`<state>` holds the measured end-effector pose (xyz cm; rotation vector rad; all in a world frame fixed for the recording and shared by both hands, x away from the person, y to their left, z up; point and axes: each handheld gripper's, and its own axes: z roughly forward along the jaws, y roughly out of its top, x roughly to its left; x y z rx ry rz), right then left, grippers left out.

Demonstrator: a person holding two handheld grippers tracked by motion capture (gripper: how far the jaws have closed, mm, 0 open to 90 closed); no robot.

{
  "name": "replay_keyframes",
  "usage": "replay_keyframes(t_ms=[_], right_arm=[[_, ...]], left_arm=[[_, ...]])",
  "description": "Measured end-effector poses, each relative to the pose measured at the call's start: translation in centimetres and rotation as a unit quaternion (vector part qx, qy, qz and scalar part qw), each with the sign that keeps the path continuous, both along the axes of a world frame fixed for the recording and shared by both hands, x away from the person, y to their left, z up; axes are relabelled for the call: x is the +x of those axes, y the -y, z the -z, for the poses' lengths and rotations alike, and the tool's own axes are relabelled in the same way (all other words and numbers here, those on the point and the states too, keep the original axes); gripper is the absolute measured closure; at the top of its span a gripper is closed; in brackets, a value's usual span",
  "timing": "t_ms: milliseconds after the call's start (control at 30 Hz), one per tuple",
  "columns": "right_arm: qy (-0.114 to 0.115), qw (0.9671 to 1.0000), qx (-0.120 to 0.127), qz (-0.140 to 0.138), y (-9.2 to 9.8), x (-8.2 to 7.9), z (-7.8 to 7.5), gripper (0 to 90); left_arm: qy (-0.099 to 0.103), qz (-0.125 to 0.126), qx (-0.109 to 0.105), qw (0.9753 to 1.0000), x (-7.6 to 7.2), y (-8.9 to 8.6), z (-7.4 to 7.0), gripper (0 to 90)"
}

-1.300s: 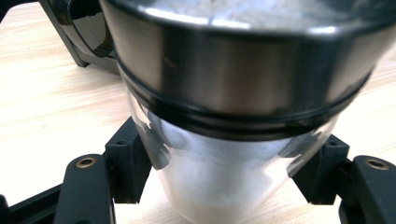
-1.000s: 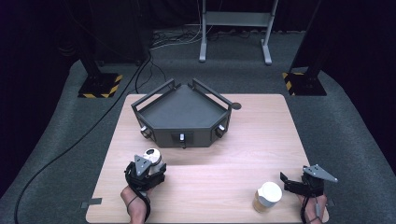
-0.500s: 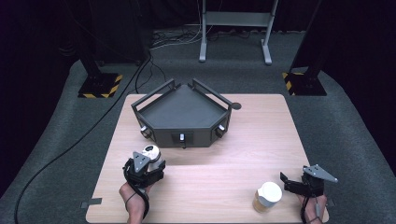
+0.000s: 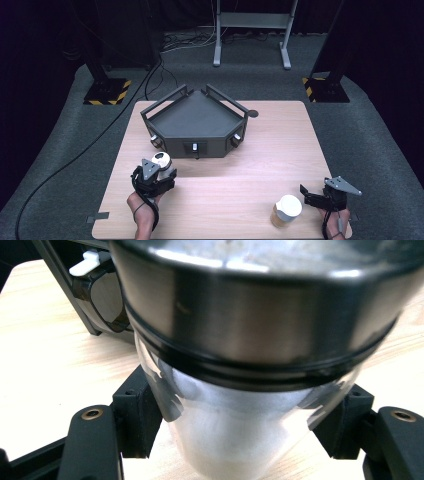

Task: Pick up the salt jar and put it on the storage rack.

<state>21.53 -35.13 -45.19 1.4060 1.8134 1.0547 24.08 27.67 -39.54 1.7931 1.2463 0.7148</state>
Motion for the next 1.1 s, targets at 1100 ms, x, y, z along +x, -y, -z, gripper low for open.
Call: replay_keyframes(t_ms=[1100], right_arm=[[-0.003, 1.0000, 0.001, 0.000, 0.0, 0.1, 0.0, 0.0]], left_arm=[[0.001, 0.005, 0.008, 1.0000, 1.1, 0.3, -1.2, 31.7]])
